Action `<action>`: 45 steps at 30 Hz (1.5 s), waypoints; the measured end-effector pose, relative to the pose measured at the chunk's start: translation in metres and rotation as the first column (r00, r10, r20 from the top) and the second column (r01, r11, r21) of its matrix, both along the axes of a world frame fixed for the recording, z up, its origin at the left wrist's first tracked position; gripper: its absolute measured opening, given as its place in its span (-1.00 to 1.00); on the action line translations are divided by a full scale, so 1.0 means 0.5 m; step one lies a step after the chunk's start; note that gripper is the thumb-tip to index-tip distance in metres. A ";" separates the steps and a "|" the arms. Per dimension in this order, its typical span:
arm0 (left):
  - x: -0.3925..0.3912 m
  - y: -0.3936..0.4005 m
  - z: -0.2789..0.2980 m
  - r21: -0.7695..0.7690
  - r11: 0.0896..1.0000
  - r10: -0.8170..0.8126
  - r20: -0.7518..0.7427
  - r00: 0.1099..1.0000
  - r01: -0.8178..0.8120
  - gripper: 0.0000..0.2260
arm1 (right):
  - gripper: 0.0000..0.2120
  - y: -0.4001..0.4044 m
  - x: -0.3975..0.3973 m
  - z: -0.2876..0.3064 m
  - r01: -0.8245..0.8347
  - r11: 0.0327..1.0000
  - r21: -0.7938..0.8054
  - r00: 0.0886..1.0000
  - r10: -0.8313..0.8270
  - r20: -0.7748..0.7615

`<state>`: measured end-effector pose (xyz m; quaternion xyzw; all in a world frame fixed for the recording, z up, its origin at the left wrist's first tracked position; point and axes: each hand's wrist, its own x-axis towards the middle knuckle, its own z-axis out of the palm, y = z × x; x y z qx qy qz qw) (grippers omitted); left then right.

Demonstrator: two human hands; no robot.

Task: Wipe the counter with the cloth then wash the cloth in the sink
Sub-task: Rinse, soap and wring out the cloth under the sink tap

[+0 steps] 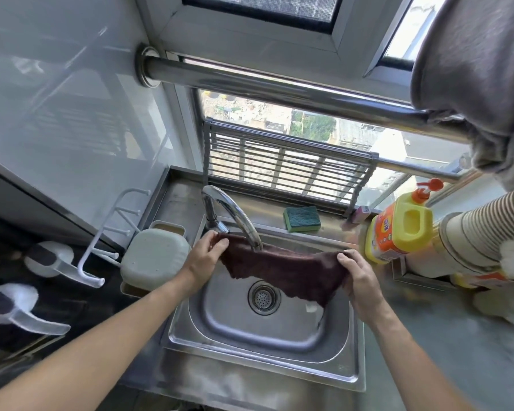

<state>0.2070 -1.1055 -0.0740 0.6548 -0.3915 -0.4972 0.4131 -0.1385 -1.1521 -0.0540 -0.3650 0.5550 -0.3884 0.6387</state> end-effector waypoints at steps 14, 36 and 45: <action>-0.178 0.055 -0.026 -0.162 0.983 0.128 0.296 0.946 -0.083 -0.97 | -0.83 0.091 0.179 -0.060 0.243 0.961 0.135 0.930 -0.191 -0.314; -0.245 -0.018 0.011 0.016 0.986 0.159 0.199 0.967 -0.166 -0.93 | -0.69 0.088 0.262 -0.028 -0.003 0.968 -0.251 0.811 -0.144 -0.568; -0.137 -0.019 -0.026 0.030 0.996 -0.085 0.226 0.971 0.080 -0.74 | -0.57 0.059 0.171 -0.061 -0.263 0.951 -0.162 0.863 0.157 -0.481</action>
